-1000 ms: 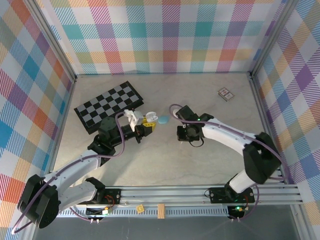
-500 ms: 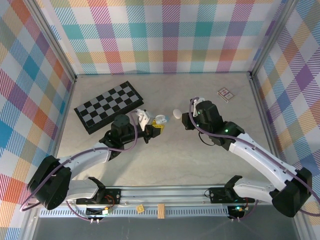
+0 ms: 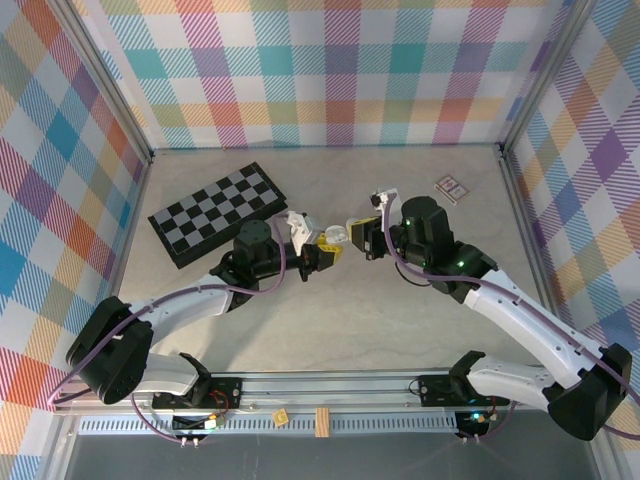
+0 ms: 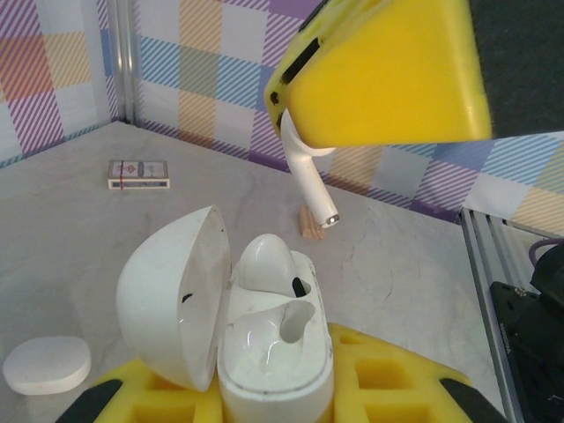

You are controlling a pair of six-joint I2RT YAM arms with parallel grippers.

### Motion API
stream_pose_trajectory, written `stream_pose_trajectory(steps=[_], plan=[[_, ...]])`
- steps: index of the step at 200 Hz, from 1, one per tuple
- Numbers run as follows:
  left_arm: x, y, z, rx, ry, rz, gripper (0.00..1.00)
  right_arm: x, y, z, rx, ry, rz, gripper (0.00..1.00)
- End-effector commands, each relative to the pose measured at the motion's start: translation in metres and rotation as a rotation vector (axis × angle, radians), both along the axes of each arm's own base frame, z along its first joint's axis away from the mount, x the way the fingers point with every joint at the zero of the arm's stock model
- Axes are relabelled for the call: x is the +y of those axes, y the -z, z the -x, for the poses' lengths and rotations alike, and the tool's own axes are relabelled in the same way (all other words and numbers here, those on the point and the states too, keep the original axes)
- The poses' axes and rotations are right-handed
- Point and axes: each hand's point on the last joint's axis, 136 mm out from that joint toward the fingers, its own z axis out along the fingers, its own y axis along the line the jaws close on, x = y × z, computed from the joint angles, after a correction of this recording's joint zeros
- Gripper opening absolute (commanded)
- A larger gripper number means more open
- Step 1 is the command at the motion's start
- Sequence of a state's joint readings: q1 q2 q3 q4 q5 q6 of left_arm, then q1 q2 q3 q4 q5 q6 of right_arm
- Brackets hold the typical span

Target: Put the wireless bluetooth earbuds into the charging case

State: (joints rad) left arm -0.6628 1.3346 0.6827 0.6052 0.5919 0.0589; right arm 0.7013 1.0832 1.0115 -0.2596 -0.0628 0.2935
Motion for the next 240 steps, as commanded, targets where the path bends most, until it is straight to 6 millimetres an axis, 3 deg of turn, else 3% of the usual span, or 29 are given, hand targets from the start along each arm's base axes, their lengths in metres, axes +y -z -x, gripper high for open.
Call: stream_pose_trajectory(steps=[1, 92, 240], plan=[[-0.008, -0.019, 0.006, -0.030, 0.049, 0.043, 0.08, 0.016, -0.025, 0.004, -0.067, -0.091, -0.045, 0.17], [-0.014, -0.025, 0.007, -0.005, 0.070, 0.064, 0.08, 0.031, -0.022, 0.001, -0.066, -0.152, -0.042, 0.17], [-0.014, -0.032, 0.007, 0.010, 0.065, 0.076, 0.08, 0.024, -0.010, 0.019, -0.073, -0.241, 0.068, 0.17]])
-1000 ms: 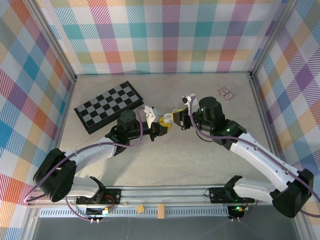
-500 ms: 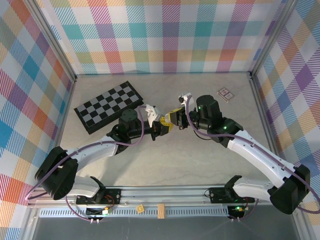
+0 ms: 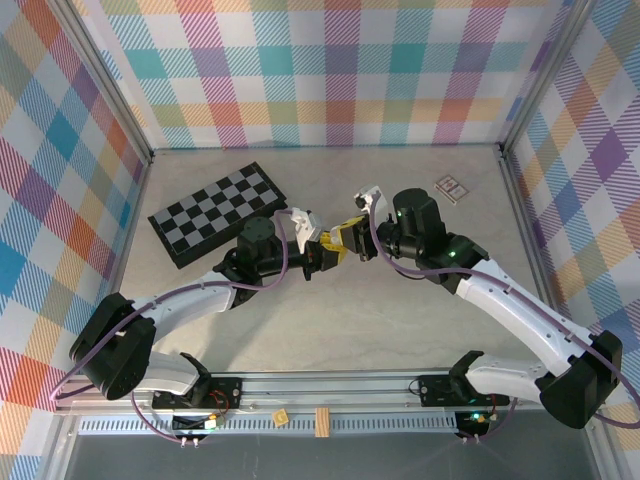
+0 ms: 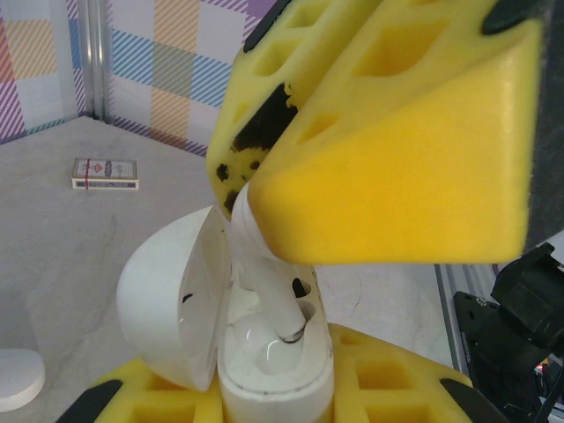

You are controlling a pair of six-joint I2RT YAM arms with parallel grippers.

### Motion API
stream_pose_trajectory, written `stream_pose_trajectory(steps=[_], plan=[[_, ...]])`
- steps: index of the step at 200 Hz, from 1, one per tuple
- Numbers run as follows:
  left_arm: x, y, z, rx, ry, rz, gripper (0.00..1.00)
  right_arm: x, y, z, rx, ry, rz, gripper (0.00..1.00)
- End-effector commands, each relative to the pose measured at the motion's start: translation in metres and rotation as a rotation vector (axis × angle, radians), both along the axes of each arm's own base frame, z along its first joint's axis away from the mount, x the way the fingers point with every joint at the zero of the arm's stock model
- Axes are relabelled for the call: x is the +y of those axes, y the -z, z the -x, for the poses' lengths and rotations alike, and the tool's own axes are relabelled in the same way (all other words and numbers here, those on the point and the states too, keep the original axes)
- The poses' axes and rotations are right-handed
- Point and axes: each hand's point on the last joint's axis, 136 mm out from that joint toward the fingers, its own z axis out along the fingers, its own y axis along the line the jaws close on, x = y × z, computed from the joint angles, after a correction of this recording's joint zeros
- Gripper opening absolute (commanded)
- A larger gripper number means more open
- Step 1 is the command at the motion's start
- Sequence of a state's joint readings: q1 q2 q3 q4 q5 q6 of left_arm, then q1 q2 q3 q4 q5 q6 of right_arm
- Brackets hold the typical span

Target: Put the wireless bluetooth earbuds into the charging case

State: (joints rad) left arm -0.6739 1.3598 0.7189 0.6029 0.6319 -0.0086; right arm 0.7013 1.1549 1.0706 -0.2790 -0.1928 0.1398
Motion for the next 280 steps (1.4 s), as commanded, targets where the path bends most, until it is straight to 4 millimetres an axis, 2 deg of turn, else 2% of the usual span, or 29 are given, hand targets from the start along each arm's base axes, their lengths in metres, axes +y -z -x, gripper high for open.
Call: stream_pose_trajectory(steps=[1, 114, 145, 160, 173, 197, 217, 245, 280], plan=[[-0.004, -0.025, 0.003, -0.050, 0.019, 0.049, 0.08, 0.001, -0.009, 0.012, -0.016, -0.062, 0.009, 0.17], [-0.003, -0.029, 0.003, -0.064, 0.019, 0.059, 0.09, 0.007, 0.003, 0.030, 0.033, -0.179, 0.053, 0.19], [-0.004, -0.031, 0.003, -0.065, 0.020, 0.064, 0.09, 0.007, 0.003, 0.030, 0.042, -0.169, 0.042, 0.22], [-0.004, -0.031, 0.003, -0.066, 0.022, 0.066, 0.09, 0.006, 0.000, 0.029, 0.036, -0.155, 0.035, 0.30], [-0.005, -0.030, 0.003, -0.064, 0.023, 0.065, 0.09, 0.003, -0.007, 0.027, 0.022, -0.130, 0.018, 0.37], [-0.004, -0.027, 0.003, -0.070, 0.022, 0.062, 0.09, -0.004, -0.025, 0.028, -0.013, -0.096, -0.020, 0.41], [-0.004, -0.025, 0.003, -0.079, 0.021, 0.061, 0.09, -0.011, -0.032, 0.026, -0.032, -0.046, -0.038, 0.46], [-0.003, -0.027, 0.005, -0.090, 0.027, 0.062, 0.09, -0.025, -0.029, 0.017, -0.031, 0.048, -0.028, 0.52], [-0.002, -0.032, 0.009, -0.107, 0.039, 0.066, 0.09, -0.040, -0.015, 0.002, 0.005, 0.152, 0.011, 0.52]])
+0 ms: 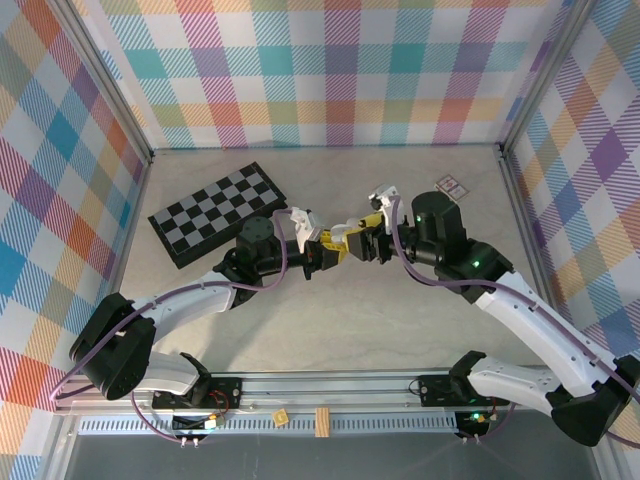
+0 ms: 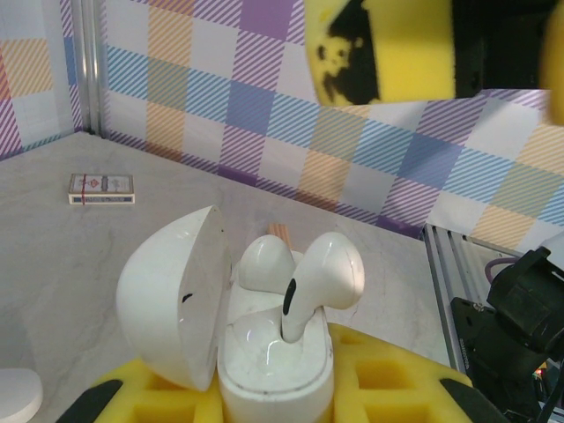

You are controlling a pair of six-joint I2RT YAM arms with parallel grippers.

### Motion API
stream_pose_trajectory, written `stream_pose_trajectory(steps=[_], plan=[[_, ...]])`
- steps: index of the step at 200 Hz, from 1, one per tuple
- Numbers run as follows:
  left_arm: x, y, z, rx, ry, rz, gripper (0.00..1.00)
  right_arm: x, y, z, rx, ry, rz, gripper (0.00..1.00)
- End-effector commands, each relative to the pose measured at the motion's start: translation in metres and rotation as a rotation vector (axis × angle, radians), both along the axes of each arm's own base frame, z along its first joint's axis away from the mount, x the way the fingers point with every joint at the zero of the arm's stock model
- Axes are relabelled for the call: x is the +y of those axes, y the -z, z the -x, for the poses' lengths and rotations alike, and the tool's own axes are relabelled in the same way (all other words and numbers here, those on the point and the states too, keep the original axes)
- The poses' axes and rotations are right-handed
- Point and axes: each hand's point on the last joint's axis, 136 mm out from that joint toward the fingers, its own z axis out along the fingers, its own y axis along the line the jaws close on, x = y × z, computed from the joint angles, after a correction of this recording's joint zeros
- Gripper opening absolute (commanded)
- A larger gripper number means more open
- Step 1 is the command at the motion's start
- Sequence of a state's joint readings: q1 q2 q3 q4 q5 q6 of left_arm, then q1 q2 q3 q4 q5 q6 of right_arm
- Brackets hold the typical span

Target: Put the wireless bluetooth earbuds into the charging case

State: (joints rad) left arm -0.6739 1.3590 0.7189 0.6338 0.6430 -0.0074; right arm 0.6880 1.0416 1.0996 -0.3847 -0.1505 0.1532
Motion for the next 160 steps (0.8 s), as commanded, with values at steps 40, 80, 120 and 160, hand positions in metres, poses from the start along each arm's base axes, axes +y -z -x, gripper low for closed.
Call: stream_pose_trajectory(steps=[40, 80, 120, 160], plan=[[0.003, -0.029, 0.011, -0.093, 0.019, 0.048, 0.09, -0.014, 0.023, -0.014, 0.047, 0.091, 0.050, 0.53], [0.004, -0.031, 0.012, -0.097, 0.019, 0.055, 0.09, -0.005, 0.029, -0.008, 0.058, 0.024, 0.041, 0.56], [0.003, -0.032, 0.012, -0.092, 0.022, 0.060, 0.09, 0.003, 0.030, -0.003, 0.075, -0.022, 0.018, 0.59], [0.001, -0.032, 0.013, -0.090, 0.034, 0.066, 0.09, 0.007, 0.030, -0.005, 0.090, -0.031, 0.012, 0.60]])
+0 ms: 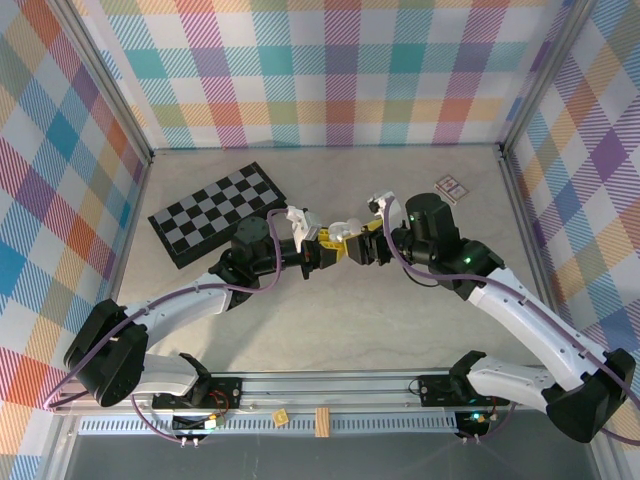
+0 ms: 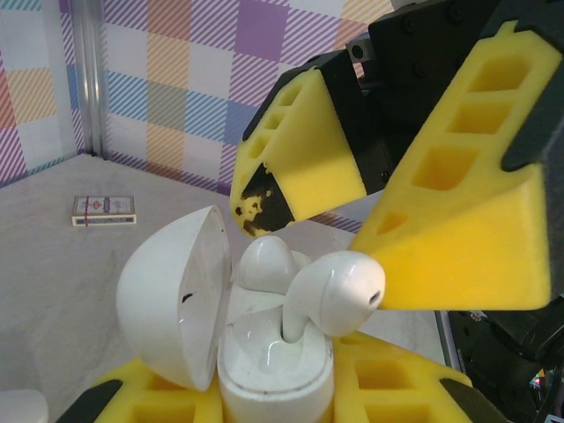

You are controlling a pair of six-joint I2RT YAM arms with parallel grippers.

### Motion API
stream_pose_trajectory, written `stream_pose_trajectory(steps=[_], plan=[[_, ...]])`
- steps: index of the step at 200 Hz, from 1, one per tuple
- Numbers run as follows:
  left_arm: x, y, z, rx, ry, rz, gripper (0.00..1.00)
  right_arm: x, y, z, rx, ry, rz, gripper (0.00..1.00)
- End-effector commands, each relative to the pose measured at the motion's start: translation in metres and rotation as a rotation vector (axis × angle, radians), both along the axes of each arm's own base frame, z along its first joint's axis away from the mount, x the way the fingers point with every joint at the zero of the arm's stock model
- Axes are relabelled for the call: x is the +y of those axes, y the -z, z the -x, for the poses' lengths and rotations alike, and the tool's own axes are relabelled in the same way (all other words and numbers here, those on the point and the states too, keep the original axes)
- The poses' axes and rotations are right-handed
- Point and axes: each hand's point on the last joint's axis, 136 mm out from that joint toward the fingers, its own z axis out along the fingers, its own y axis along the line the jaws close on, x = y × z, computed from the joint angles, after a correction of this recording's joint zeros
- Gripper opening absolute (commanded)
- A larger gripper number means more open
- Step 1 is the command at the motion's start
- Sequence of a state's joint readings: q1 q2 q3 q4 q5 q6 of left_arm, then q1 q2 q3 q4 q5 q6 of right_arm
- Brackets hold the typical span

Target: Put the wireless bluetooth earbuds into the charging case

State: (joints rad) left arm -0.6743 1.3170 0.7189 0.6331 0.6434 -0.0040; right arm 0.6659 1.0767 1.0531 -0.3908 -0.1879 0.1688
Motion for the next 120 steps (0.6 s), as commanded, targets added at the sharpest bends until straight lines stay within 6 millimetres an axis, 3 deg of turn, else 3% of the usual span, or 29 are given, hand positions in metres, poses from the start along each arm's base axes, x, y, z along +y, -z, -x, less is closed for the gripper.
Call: stream_pose_trajectory(steps=[1, 120], plan=[[-0.002, -0.016, 0.008, -0.054, 0.033, 0.040, 0.09, 0.006, -0.003, -0.002, 0.000, -0.026, -0.024, 0.60], [-0.007, -0.012, 0.010, -0.070, 0.062, 0.032, 0.10, 0.025, -0.003, 0.001, 0.058, -0.114, -0.049, 0.67]])
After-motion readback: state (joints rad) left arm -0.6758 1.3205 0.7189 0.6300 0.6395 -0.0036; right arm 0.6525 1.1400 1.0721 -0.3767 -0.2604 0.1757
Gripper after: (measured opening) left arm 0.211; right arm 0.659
